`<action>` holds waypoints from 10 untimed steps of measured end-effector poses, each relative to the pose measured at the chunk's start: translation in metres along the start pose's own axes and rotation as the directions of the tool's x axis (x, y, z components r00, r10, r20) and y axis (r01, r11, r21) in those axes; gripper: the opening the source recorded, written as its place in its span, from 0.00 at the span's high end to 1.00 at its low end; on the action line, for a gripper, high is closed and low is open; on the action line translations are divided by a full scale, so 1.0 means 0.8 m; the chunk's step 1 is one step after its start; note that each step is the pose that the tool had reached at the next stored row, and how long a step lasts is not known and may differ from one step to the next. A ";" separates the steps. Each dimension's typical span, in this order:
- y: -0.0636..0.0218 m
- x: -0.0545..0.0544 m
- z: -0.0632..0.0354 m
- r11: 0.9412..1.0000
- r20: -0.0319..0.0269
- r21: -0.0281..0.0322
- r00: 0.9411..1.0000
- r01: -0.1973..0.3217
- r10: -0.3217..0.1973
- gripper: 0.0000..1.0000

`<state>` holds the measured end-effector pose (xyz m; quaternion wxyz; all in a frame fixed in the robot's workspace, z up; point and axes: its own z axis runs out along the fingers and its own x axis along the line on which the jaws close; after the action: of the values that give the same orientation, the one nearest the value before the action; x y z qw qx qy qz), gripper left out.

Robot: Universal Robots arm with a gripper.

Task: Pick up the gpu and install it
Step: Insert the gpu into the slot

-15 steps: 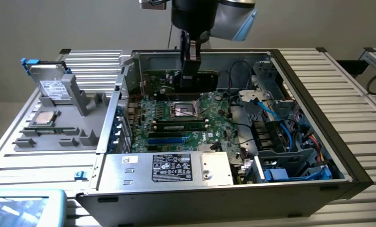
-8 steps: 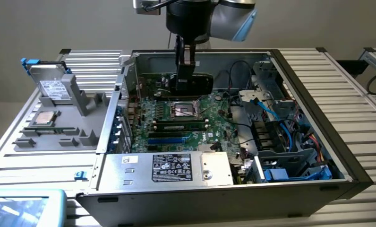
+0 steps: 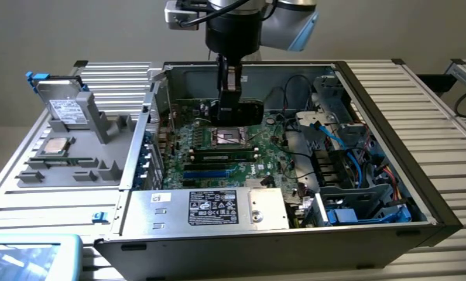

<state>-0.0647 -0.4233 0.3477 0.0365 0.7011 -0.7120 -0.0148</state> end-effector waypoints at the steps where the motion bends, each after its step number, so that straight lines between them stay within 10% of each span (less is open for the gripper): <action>1: 0.000 0.001 0.002 1.000 0.000 0.000 1.000 0.000 0.000 0.72; 10: 0.005 0.009 0.012 1.000 -0.006 0.000 1.000 0.000 0.000 0.72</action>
<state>-0.0694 -0.4305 0.3386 0.0384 0.7010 -0.7120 -0.0128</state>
